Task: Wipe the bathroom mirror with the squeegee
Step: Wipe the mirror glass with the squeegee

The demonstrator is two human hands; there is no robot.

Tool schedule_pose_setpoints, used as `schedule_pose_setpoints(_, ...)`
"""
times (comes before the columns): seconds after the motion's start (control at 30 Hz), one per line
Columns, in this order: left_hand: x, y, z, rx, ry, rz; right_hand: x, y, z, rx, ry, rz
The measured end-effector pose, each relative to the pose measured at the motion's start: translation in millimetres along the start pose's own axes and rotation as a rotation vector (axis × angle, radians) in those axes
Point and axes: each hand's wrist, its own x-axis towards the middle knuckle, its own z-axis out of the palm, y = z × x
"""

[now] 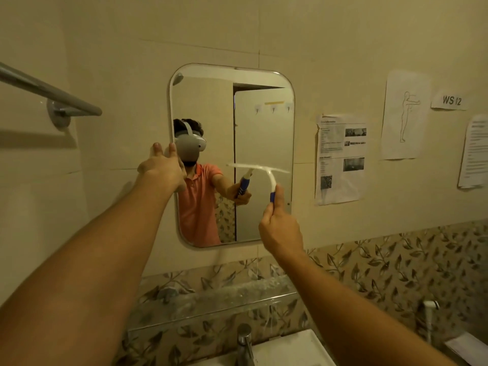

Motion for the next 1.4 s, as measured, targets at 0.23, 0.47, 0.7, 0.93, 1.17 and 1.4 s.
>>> schedule_pose_setpoints(0.23, -2, -2, -1, 0.000, -0.001, 0.012, -55, 29, 29, -0.021, -0.127, 0.043)
schedule_pose_setpoints(0.47, 0, -5, -1, -0.017, -0.005, 0.016, -57, 30, 13, 0.005, -0.101, 0.033)
schedule_pose_setpoints(0.7, 5, -1, -4, -0.023, 0.020, 0.015, 4, -13, -15, 0.121, 0.099, 0.014)
schedule_pose_setpoints(0.93, 7, -3, 2, 0.008, 0.063, 0.009, -14, -5, 24, 0.079, 0.042, 0.014)
schedule_pose_setpoints(1.17, 20, -1, 12, 0.013, 0.114, 0.005, -61, 40, 78, 0.053, 0.027, -0.018)
schedule_pose_setpoints(1.4, 24, -6, 21, 0.075, 0.140, 0.009, -114, 68, 123, 0.115, -0.018, 0.009)
